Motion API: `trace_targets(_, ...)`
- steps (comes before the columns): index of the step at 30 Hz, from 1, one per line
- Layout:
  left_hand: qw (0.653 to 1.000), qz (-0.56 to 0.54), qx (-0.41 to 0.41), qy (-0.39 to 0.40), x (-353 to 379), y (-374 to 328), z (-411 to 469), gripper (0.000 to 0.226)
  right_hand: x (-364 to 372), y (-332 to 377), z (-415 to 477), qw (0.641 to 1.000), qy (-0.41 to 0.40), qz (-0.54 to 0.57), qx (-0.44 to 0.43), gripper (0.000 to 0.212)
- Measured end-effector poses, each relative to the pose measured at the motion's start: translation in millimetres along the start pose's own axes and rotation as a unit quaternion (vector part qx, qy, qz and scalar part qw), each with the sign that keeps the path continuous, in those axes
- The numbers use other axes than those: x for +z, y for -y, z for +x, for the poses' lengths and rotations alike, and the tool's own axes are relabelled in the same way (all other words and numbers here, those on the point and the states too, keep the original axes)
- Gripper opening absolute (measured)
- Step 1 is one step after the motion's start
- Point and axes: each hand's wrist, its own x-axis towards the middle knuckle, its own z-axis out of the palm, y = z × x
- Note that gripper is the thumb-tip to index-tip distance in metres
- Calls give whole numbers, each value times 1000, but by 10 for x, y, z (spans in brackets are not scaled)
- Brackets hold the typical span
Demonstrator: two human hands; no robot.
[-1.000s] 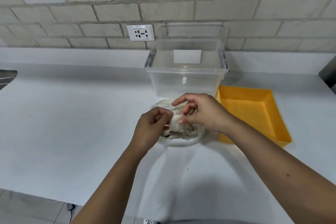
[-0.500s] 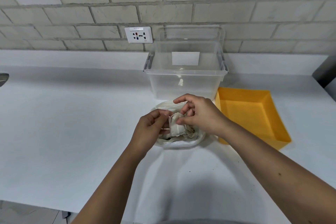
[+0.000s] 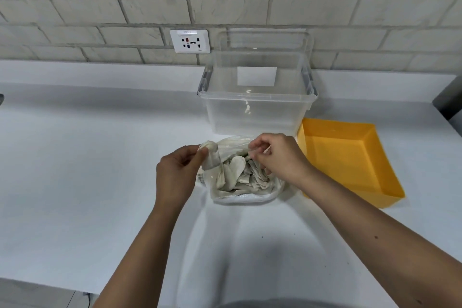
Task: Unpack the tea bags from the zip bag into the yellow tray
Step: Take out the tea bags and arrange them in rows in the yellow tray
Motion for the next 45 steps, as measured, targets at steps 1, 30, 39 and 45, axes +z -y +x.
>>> trace_targets(1, 1000, -13, -9, 3, -5, 6, 7, 7, 59, -6, -2, 1000, -1, -21, 3, 10)
trace_targets(30, 989, -57, -36, 129, 184, -49, -77, 17, -321, 248, -155, 982, 141, 101, -78, 15)
trace_targets(39, 975, -133, -83, 160, 187, -110, -150, 19, -102, 260, -48, 992, 54, 68, -89, 18)
trace_targets(45, 981, -94, -62, 159, 134, -63, -139, 14, -3, 239, 3, 992, 47, 83, -83, 22)
